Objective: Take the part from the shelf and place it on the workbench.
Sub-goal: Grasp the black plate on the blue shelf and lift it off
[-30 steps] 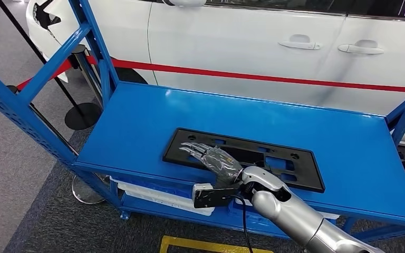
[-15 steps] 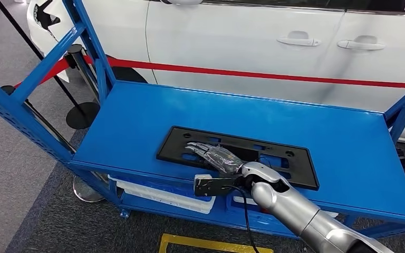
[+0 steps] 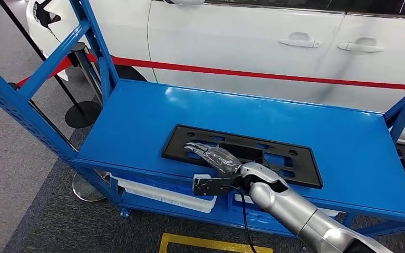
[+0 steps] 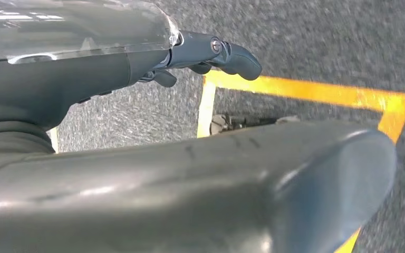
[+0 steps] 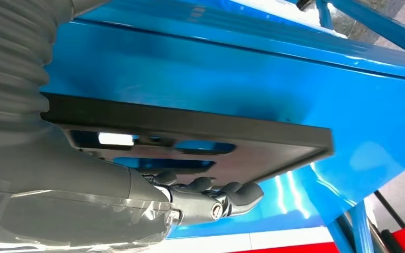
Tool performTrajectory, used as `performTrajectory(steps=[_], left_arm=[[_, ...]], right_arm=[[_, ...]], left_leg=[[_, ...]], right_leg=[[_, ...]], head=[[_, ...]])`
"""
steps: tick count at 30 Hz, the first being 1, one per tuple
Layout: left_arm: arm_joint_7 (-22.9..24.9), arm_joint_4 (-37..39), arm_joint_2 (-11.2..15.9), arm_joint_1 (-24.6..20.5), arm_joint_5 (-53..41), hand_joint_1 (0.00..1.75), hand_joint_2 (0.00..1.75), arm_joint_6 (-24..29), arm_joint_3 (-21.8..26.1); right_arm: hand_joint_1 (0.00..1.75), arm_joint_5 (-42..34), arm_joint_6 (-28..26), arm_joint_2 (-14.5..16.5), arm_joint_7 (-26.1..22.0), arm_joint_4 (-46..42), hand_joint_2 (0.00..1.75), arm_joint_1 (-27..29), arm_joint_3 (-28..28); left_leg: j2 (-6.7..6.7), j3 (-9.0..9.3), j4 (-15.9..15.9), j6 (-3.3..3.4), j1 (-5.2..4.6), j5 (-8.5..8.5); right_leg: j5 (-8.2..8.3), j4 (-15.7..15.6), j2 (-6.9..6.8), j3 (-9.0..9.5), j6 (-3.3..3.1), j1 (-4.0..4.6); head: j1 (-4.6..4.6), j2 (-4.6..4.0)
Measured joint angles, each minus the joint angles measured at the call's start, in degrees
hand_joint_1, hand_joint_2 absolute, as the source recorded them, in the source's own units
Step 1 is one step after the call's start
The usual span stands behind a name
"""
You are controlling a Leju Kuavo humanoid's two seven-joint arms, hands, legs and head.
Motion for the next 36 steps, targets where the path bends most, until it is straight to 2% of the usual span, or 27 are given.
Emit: performTrajectory(steps=[2, 4, 5, 6, 7, 9, 10, 11, 13, 14, 16, 17, 19, 20, 21, 22, 24, 25, 26, 27, 29, 31, 32, 34, 35, 36], left_arm=[[-0.01, 0.00, -0.01, -0.03, -0.05, 0.00, 0.00, -0.07, -0.01], [0.01, 0.00, -0.01, -0.03, -0.12, 0.00, 0.00, -0.13, -0.02], [0.03, 0.00, -0.01, 0.00, -0.15, 0.00, 0.00, -0.15, -0.02], [0.05, 0.00, -0.01, 0.02, -0.20, 0.00, 0.00, -0.16, -0.02], [0.06, 0.00, -0.01, 0.03, -0.25, 0.00, 0.00, -0.16, -0.02], [0.09, 0.00, -0.02, 0.02, -0.32, 0.00, 0.00, -0.17, -0.03], [0.09, 0.00, -0.02, 0.00, -0.33, 0.00, 0.00, -0.18, -0.03], [0.10, 0.01, -0.02, -0.02, -0.34, 0.00, 0.00, -0.20, -0.04], [0.08, 0.01, -0.02, -0.01, -0.45, 0.00, 0.00, -0.34, -0.06], [0.07, 0.01, -0.01, 0.01, -0.58, 0.00, 0.00, -0.46, -0.08], [0.03, 0.01, -0.01, 0.03, -0.92, 0.00, 0.00, -0.75, -0.16], [0.03, 0.01, 0.00, 0.06, -1.05, 0.00, 0.00, -0.85, -0.21], [0.11, 0.02, -0.01, 0.17, -1.14, 0.00, 0.00, -0.94, -0.30], [0.17, 0.02, -0.01, 0.24, -1.13, 0.00, 0.00, -0.95, -0.33], [0.23, 0.02, -0.02, 0.28, -1.10, 0.00, 0.00, -0.95, -0.34], [0.27, 0.02, -0.02, 0.29, -1.07, 0.00, 0.00, -0.96, -0.35], [0.20, 0.02, -0.02, 0.28, -1.04, 0.00, 0.00, -1.01, -0.37], [0.11, 0.02, -0.02, 0.26, -1.03, 0.00, 0.00, -1.05, -0.38], [0.00, 0.02, -0.02, 0.25, -1.02, 0.00, 0.00, -1.09, -0.39], [-0.14, 0.02, -0.02, 0.27, -1.02, 0.00, 0.00, -1.13, -0.39], [-0.39, 0.03, -0.05, 0.41, -1.02, 0.00, 0.00, -1.20, -0.39], [-0.52, 0.04, -0.09, 0.53, -1.01, 0.00, 0.00, -1.24, -0.38], [-0.54, 0.04, -0.11, 0.52, -1.01, 0.00, 0.00, -1.26, -0.38], [-0.56, 0.08, -0.14, 0.48, -1.03, 0.00, 0.00, -1.29, -0.39], [-0.56, 0.11, -0.16, 0.51, -1.03, 0.00, 0.00, -1.31, -0.38], [-0.56, 0.15, -0.17, 0.55, -1.03, 0.00, 0.00, -1.33, -0.38]], right_arm=[[0.00, 0.05, -0.19, -0.08, 0.10, 0.01, 1.75, 0.06, -0.02], [0.00, 0.15, -0.30, -0.16, 0.29, 0.01, 1.75, 0.35, -0.02], [0.00, 0.20, -0.32, -0.20, 0.39, 0.03, 1.75, 0.55, -0.02], [0.00, 0.22, -0.32, -0.23, 0.45, 0.08, 1.75, 0.69, -0.04], [0.00, 0.22, -0.33, -0.26, 0.51, 0.16, 1.75, 0.73, -0.11], [0.00, 0.24, -0.33, -0.36, 0.59, 0.40, 1.75, 0.48, -0.38], [0.00, 0.24, -0.33, -0.39, 0.62, 0.51, 1.75, 0.28, -0.52], [0.00, 0.24, -0.35, -0.41, 0.66, 0.61, 1.75, 0.10, -0.62], [0.00, 0.16, -0.41, -0.52, 0.85, 0.88, 1.75, -0.09, -0.78], [0.00, 0.06, -0.49, -0.60, 0.95, 1.09, 1.75, -0.11, -0.95], [0.00, -0.20, -0.89, -0.93, 1.04, 1.59, 1.75, -0.12, -1.59], [0.00, -0.28, -1.21, -1.09, 0.97, 1.84, 1.75, -0.08, -1.92], [0.00, -0.36, -1.80, -1.37, 0.71, 2.34, 1.75, 0.20, -2.39], [0.00, -0.34, -1.97, -1.44, 0.53, 2.61, 1.75, 0.40, -2.54], [0.00, -0.32, -2.07, -1.47, 0.37, 2.85, 1.75, 0.56, -2.64], [0.00, -0.24, -2.21, -1.48, 0.26, 3.06, 1.75, 0.65, -2.76], [0.00, 0.51, -2.95, -1.48, 0.30, 3.27, 1.75, 0.71, -3.10], [0.00, 1.34, -3.78, -1.48, 0.52, 3.31, 1.75, 0.74, -3.36], [0.00, 2.55, -4.89, -1.49, 0.91, 3.32, 1.75, 0.81, -3.63], [0.00, 3.93, -6.11, -1.50, 1.40, 3.29, 1.75, 0.95, -3.88], [0.00, 7.36, -8.84, -1.55, 2.75, 2.99, 1.75, 1.51, -4.44], [0.00, 9.93, -10.68, -1.67, 3.79, 2.43, 1.75, 2.06, -5.12], [0.00, 10.48, -11.05, -1.74, 4.02, 2.19, 1.75, 2.20, -5.40], [0.00, 10.77, -11.27, -1.81, 4.24, 1.99, 1.75, 2.52, -5.71], [0.00, 11.13, -11.38, -1.85, 4.38, 1.96, 1.75, 2.81, -5.82], [0.00, 11.78, -11.58, -1.89, 4.62, 1.95, 1.75, 3.12, -5.95]], left_leg=[[0.10, 0.01, -0.32, 0.51, 0.14, 0.32], [0.14, -0.18, -0.31, 0.64, 0.09, 0.40], [0.14, -0.25, -0.29, 0.66, 0.07, 0.41], [0.12, -0.29, -0.24, 0.66, 0.06, 0.41], [0.08, -0.27, -0.19, 0.64, 0.06, 0.40], [0.00, -0.17, -0.07, 0.46, 0.00, 0.30], [-0.02, -0.19, 0.03, 0.26, -0.09, 0.24], [-0.02, -0.25, 0.09, 0.01, -0.17, 0.22], [-0.01, -0.33, 0.03, -0.58, -0.22, 0.28], [0.00, -0.38, 0.01, -0.87, -0.20, 0.22], [0.04, -1.08, 1.78, -1.40, -0.19, -1.19], [0.06, -2.17, 4.36, -1.61, -0.13, -2.79], [0.09, -5.47, 11.95, -1.92, 0.05, -6.49], [0.09, -6.91, 15.08, -2.04, 0.13, -7.51], [0.09, -7.51, 16.34, -2.11, 0.17, -7.45], [0.09, -7.03, 15.28, -2.11, 0.21, -6.27], [0.11, -3.58, 7.89, -1.88, 0.25, -2.38], [0.11, -1.80, 4.14, -1.67, 0.20, -1.06], [0.09, -0.68, 1.69, -1.41, 0.15, -0.36], [0.05, -0.24, 0.56, -1.16, 0.08, -0.27], [-0.03, -0.28, 0.37, -0.56, -0.02, -0.15], [-0.02, -0.18, -0.03, 0.10, 0.07, 0.16], [0.01, -0.14, -0.21, 0.38, 0.16, 0.31], [0.04, -0.22, -0.26, 0.65, 0.16, 0.37], [0.03, -0.25, -0.24, 0.70, 0.14, 0.37], [0.01, -0.26, -0.22, 0.72, 0.12, 0.37]], right_leg=[[-2.87, 4.31, 0.01, -1.90, 0.55, -0.21], [-6.38, 11.65, 0.00, -5.33, 0.90, -0.32], [-7.15, 14.32, 0.00, -6.58, 1.00, -0.37], [-6.81, 15.03, -0.01, -6.91, 1.02, -0.40], [-5.38, 13.37, -0.02, -6.06, 0.95, -0.41], [-1.59, 5.68, -0.01, -2.11, 0.55, -0.34], [-0.38, 2.21, 0.00, -0.42, 0.28, -0.22], [0.16, 0.03, 0.02, 0.59, 0.04, -0.07], [0.21, -0.96, 0.07, 0.83, -0.40, 0.19], [0.34, -1.14, 0.04, 0.88, -0.71, 0.04], [0.64, -1.61, -0.10, 1.07, -1.43, -0.29], [0.77, -1.79, -0.18, 1.16, -1.72, -0.43], [0.78, -1.80, -0.24, 1.11, -1.95, -0.32], [0.77, -1.77, -0.23, 1.09, -1.97, -0.28], [0.76, -1.72, -0.20, 1.09, -1.96, -0.26], [0.72, -1.67, -0.16, 1.12, -1.92, -0.26], [0.54, -1.49, -0.05, 1.23, -1.67, -0.28], [0.42, -1.29, -0.01, 1.16, -1.44, -0.17], [0.36, -1.14, 0.01, 1.02, -1.17, -0.08], [0.35, -1.03, 0.02, 0.85, -0.91, 0.00], [0.43, -1.05, 0.03, 0.70, -0.29, -0.01], [-0.62, 0.14, 0.03, 0.24, 0.34, -0.19], [-1.98, 2.18, 0.03, -0.66, 0.62, -0.28], [-5.64, 9.32, 0.00, -3.95, 1.01, -0.37], [-6.94, 12.83, 0.00, -5.66, 1.13, -0.39], [-7.29, 14.89, 0.00, -6.71, 1.19, -0.38]], head=[[0.06, 0.00], [0.08, 0.00], [0.07, 0.00], [0.08, 0.00], [0.08, 0.00], [0.08, 0.00], [0.07, 0.00], [0.06, 0.00], [0.04, 0.00], [0.03, 0.00], [0.00, 0.00], [-0.04, 0.00], [-0.09, 0.00], [-0.09, 0.00], [-0.09, 0.00], [-0.10, 0.00], [-0.10, 0.00], [-0.09, 0.00], [-0.07, 0.00], [-0.04, 0.00], [-0.01, 0.00], [0.03, 0.00], [0.05, 0.00], [0.09, 0.00], [0.09, 0.00], [0.08, 0.00]])
